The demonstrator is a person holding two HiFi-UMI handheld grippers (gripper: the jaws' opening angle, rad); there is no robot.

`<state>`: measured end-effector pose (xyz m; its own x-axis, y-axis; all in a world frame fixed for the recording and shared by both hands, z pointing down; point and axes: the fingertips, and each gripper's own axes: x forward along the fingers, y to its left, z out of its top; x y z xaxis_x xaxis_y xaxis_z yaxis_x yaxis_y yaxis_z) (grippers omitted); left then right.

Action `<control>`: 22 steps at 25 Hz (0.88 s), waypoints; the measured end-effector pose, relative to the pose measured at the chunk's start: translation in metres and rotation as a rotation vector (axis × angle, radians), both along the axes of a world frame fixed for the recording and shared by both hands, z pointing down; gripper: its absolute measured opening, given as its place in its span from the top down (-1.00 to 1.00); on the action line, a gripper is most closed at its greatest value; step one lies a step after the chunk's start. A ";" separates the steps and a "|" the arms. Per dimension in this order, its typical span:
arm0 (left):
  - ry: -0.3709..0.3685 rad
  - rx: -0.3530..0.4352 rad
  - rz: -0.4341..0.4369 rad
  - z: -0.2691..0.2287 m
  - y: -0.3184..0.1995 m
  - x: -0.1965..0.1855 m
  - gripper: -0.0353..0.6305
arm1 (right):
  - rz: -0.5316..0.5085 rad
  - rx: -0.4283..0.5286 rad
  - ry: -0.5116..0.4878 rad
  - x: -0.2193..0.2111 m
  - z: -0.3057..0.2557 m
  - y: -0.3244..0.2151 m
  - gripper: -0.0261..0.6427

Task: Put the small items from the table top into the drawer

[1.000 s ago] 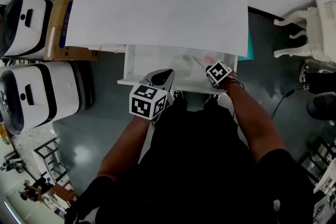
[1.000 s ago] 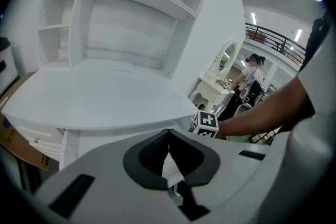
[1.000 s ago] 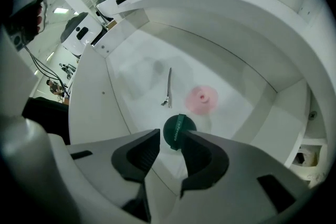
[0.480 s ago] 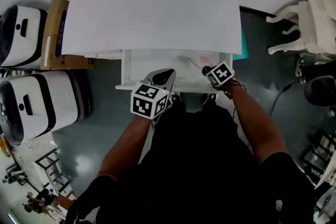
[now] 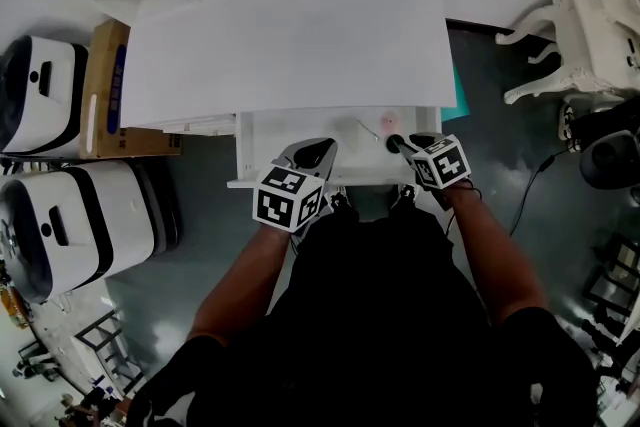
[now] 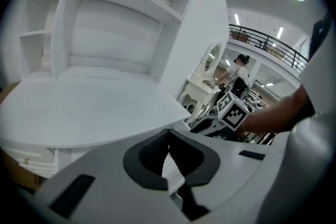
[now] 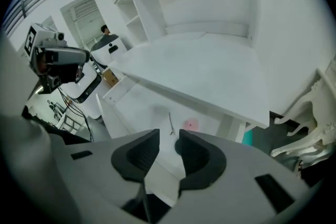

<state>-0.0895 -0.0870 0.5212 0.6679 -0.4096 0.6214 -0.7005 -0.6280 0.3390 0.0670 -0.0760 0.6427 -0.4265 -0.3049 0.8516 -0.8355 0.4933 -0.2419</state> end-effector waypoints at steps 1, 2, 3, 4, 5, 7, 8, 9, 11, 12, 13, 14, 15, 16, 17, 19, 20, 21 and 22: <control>0.004 0.004 0.008 -0.001 -0.001 0.000 0.86 | 0.032 0.019 -0.025 0.000 -0.009 -0.001 0.54; 0.007 0.008 0.017 -0.003 -0.001 0.000 0.86 | 0.073 0.038 -0.056 0.000 -0.017 -0.002 0.55; 0.010 0.011 0.025 -0.004 -0.001 0.000 0.86 | 0.120 0.058 -0.090 0.001 -0.026 -0.003 0.60; 0.014 0.015 0.035 -0.005 -0.001 0.000 0.86 | 0.166 0.076 -0.123 0.002 -0.034 -0.004 0.67; 0.016 0.019 0.044 -0.007 -0.002 0.000 0.86 | 0.206 0.096 -0.149 0.003 -0.042 -0.005 0.72; 0.021 0.026 0.065 -0.010 -0.002 -0.001 0.86 | 0.252 0.151 -0.181 0.003 -0.061 -0.007 0.78; 0.023 0.029 0.076 -0.011 -0.002 -0.002 0.86 | 0.264 0.183 -0.193 0.001 -0.071 -0.008 0.80; 0.025 0.032 0.087 -0.011 -0.001 -0.002 0.87 | 0.274 0.214 -0.208 -0.002 -0.081 -0.008 0.81; 0.031 0.037 0.112 -0.013 0.002 -0.001 0.86 | 0.286 0.265 -0.243 -0.010 -0.101 -0.007 0.83; 0.036 0.040 0.125 -0.015 0.004 0.000 0.86 | 0.288 0.284 -0.260 -0.015 -0.110 -0.005 0.84; 0.040 0.043 0.138 -0.017 0.006 0.002 0.86 | 0.290 0.300 -0.277 -0.020 -0.119 -0.004 0.84; 0.044 0.047 0.150 -0.018 0.008 0.003 0.86 | 0.292 0.314 -0.292 -0.024 -0.126 -0.002 0.84; 0.048 0.053 0.159 -0.020 0.009 0.005 0.86 | 0.294 0.324 -0.307 -0.028 -0.133 -0.001 0.84; 0.051 0.058 0.163 -0.022 0.009 0.007 0.86 | 0.294 0.331 -0.320 -0.032 -0.138 0.000 0.84; 0.055 0.063 0.162 -0.023 0.009 0.008 0.86 | 0.290 0.336 -0.328 -0.035 -0.142 0.001 0.84; 0.065 0.072 0.151 -0.028 0.009 0.009 0.87 | 0.271 0.347 -0.327 -0.039 -0.147 0.003 0.84; 0.070 0.076 0.145 -0.031 0.010 0.010 0.86 | 0.261 0.355 -0.325 -0.039 -0.149 0.004 0.84; 0.073 0.081 0.141 -0.033 0.012 0.011 0.87 | 0.255 0.362 -0.329 -0.039 -0.152 0.004 0.84; 0.074 0.085 0.139 -0.035 0.014 0.013 0.86 | 0.254 0.367 -0.341 -0.037 -0.155 0.004 0.84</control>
<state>-0.0768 -0.0728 0.4862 0.7640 -0.3595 0.5358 -0.5805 -0.7454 0.3276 0.0298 -0.0717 0.4878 -0.5333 -0.6844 0.4972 -0.8439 0.3892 -0.3693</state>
